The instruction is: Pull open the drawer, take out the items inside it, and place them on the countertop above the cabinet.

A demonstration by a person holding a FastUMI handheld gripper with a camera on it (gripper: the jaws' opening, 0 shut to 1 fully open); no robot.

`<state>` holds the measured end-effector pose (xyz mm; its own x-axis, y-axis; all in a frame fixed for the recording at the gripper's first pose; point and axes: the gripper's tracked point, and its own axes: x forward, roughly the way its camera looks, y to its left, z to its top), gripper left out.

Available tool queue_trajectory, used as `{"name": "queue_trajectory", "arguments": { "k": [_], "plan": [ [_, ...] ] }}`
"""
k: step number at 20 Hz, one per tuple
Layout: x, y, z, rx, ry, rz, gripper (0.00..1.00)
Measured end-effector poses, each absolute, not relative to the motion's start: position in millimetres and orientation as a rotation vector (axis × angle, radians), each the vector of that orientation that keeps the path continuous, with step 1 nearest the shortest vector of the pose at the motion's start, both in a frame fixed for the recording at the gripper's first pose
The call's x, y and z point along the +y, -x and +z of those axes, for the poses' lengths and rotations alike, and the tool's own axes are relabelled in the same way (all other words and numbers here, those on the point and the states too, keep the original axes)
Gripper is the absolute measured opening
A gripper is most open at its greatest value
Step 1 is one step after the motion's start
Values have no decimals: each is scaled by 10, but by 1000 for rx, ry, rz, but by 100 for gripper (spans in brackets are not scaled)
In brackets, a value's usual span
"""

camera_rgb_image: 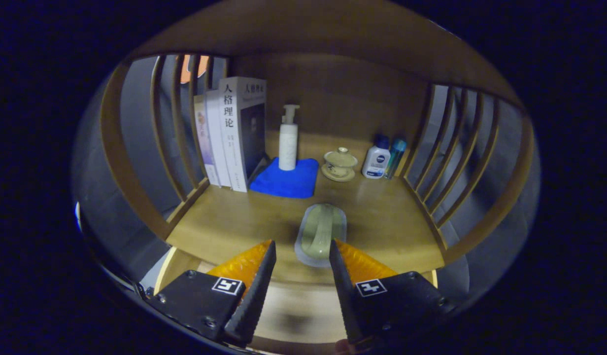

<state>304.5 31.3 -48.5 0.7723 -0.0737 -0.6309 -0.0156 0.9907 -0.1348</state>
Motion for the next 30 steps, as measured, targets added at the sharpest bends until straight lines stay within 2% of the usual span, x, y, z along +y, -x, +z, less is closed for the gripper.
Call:
{"name": "queue_trajectory", "arguments": {
  "k": [6,14,20,26,30],
  "plan": [
    [361,-2470,-380,642,142,35,71],
    [488,-1674,-4,458,196,100,71],
    [597,-1072,-100,359,219,114,71],
    [656,-722,-520,309,183,110,100],
    [552,-592,-834,259,184,62,100]
  ]
}}
